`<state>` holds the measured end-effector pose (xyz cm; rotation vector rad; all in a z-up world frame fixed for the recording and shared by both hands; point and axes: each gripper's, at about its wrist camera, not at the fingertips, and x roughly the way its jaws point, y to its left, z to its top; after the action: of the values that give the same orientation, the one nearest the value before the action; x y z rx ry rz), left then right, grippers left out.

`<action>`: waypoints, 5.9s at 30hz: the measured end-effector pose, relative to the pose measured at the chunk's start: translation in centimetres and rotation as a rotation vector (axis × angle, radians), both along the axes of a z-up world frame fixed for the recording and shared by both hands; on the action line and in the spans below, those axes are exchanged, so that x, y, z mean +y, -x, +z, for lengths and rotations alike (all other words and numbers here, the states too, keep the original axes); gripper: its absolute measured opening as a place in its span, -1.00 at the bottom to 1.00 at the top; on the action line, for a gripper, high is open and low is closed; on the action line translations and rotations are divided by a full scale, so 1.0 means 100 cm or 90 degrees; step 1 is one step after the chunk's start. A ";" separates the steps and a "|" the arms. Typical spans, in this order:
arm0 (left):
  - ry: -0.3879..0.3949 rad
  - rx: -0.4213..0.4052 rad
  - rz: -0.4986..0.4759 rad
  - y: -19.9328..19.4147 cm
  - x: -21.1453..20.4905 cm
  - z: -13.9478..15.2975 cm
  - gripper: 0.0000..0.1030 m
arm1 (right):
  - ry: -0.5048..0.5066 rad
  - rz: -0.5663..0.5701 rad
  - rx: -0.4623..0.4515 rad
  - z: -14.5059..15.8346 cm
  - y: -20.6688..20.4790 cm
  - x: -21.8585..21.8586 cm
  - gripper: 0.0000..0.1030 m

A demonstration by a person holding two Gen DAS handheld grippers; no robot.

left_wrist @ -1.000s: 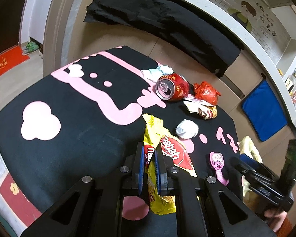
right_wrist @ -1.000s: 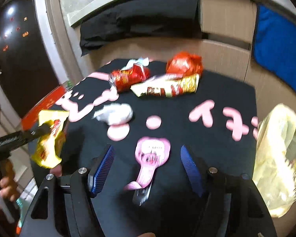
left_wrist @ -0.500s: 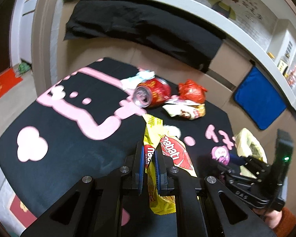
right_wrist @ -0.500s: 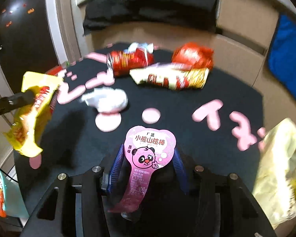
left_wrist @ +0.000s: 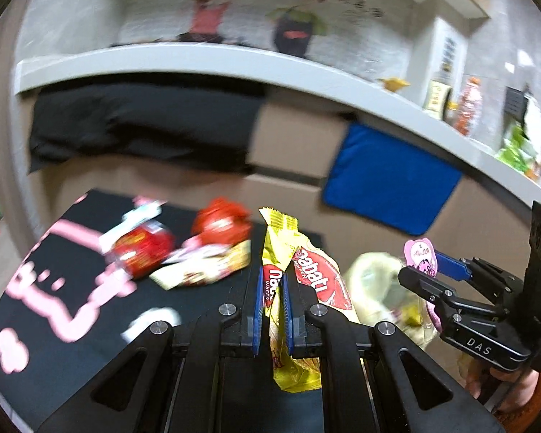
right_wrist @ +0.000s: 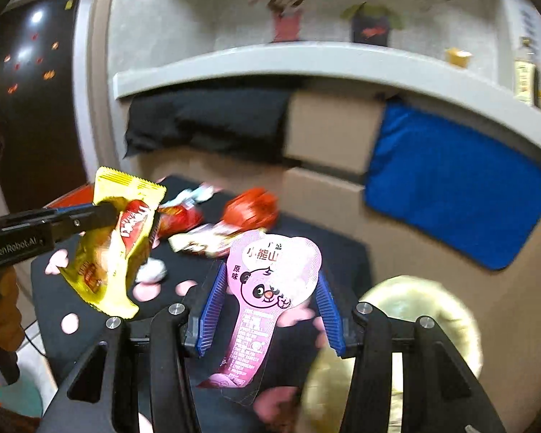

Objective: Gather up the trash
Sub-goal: 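Carry the pink wrapper with the right gripper while the left carries the chip bag over the bin, then open the left gripper to drop the chip bag while the right drops the pink wrapper into the bin, then grasp the white tissue with the left gripper while the right grasps the red plastic bag, then carry the tissue with the left gripper while the right carries the red bag over the bin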

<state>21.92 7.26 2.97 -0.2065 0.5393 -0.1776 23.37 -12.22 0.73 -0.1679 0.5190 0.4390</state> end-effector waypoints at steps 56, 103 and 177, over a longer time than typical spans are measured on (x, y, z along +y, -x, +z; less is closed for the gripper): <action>0.059 0.146 -0.124 -0.117 -0.099 -0.078 -0.16 | -0.056 -0.234 0.126 -0.092 -0.117 -0.185 -0.07; 0.043 0.208 0.017 -0.067 0.125 -0.153 -0.82 | -0.006 0.054 0.141 -0.091 -0.089 0.079 0.33; 0.056 0.011 -0.083 -0.021 -0.008 -0.011 -0.75 | -0.135 -0.098 0.004 -0.007 0.022 -0.051 -0.04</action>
<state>24.06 6.47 1.88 -0.2589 0.5623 -0.3262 21.14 -17.36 0.02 0.0766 0.4849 0.3416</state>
